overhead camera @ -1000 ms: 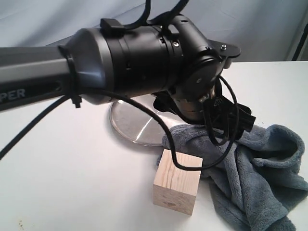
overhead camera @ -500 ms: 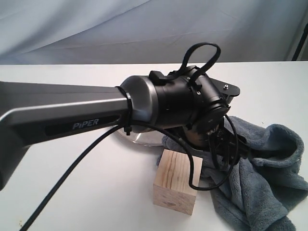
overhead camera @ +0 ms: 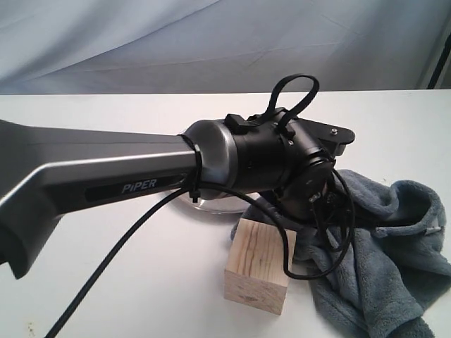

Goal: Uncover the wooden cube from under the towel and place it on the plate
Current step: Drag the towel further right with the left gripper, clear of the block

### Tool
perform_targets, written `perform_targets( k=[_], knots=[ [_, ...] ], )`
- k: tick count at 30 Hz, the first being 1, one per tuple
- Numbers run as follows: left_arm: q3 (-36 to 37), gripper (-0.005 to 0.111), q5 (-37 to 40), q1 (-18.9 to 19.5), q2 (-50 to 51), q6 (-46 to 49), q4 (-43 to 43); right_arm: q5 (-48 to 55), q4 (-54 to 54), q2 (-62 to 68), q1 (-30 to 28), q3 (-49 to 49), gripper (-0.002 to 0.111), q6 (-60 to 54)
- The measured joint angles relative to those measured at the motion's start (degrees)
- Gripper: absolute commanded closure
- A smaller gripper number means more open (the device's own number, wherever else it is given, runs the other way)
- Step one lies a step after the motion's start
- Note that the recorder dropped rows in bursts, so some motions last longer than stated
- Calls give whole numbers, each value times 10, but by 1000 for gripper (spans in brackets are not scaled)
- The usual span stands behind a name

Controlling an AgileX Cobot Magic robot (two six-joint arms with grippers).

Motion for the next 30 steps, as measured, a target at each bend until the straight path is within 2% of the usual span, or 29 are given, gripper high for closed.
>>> perform_targets(
  k=[8,11,18,26,28,30],
  knots=[
    [-7,107,-88,0,1,90,-157,0,0,0,0,0,105,0],
    [-28,107,-99,0,1,121,-188,0,0,0,0,0,105,0],
    [-93,107,-111,-12,1,153,-199,0,0,0,0,0,105,0],
    [-104,107,-166,-17,12,170,-199,0,0,0,0,0,105,0],
    [-104,105,-154,-17,29,201,-198,0,0,0,0,0,105,0],
    [-104,99,-127,-17,48,233,-198,0,0,0,0,0,105,0]
  ],
)
